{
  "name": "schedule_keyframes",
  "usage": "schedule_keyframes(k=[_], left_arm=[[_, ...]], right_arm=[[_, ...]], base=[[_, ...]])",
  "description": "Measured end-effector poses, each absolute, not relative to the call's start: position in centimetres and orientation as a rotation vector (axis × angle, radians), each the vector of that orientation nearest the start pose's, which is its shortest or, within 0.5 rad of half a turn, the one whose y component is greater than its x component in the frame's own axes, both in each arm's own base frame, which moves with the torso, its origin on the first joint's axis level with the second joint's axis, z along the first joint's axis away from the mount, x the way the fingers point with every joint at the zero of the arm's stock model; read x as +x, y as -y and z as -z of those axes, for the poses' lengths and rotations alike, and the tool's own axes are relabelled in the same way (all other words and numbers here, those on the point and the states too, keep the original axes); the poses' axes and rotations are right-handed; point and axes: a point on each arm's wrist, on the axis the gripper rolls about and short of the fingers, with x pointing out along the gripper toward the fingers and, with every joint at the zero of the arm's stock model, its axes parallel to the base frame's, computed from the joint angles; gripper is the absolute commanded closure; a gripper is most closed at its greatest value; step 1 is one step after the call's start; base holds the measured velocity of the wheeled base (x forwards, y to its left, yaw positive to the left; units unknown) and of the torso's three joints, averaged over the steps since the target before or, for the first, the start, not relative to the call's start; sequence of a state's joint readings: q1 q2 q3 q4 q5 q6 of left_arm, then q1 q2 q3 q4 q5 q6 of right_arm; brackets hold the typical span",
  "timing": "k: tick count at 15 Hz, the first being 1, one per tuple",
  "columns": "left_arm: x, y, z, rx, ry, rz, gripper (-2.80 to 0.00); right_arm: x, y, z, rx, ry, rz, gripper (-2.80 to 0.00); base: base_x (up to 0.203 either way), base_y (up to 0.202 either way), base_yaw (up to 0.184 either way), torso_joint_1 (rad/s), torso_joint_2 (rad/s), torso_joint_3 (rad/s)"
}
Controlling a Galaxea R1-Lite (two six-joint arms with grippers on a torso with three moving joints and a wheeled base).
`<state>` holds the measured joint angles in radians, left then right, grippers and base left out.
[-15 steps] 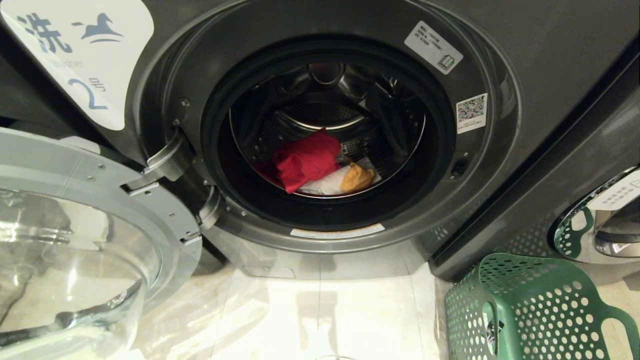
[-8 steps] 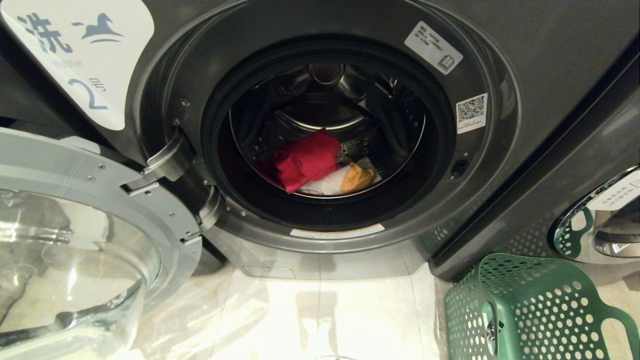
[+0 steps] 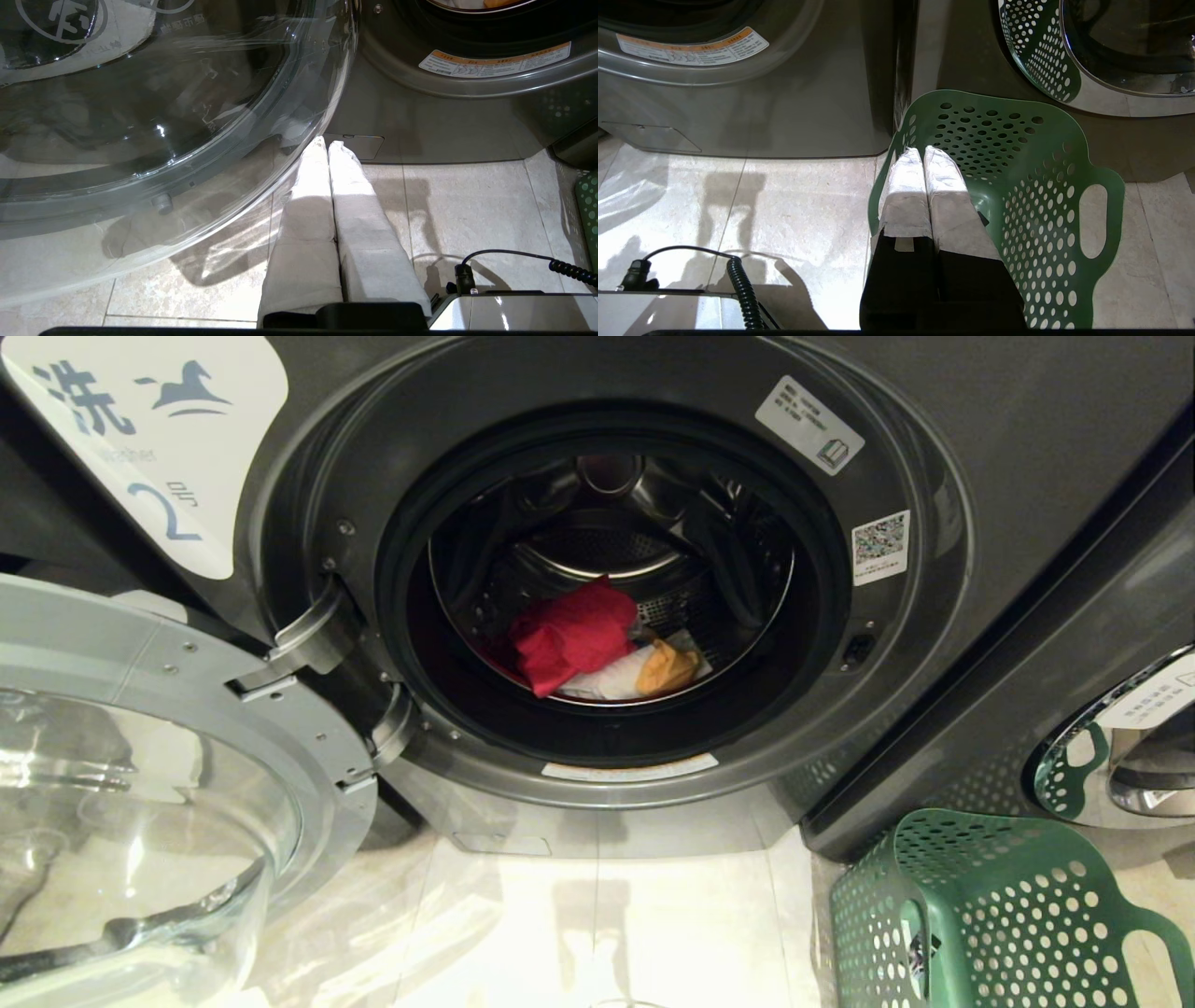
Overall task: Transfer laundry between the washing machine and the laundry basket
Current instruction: Pick a cloth and place it into the basket
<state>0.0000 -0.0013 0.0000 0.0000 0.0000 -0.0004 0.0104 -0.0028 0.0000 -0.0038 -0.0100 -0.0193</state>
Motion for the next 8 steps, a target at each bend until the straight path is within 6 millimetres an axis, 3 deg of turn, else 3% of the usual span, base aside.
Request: schedule_keyframes(k=[8], left_arm=[[-2.29, 0.0, -7.55, 0.0, 0.001, 0.0, 0.0]], right_arm=[[-2.3, 0.06, -7.58, -0.014, 0.006, 0.004, 0.0]], base=[[0.0, 0.0, 0.0, 0.0, 0.0, 0.0]])
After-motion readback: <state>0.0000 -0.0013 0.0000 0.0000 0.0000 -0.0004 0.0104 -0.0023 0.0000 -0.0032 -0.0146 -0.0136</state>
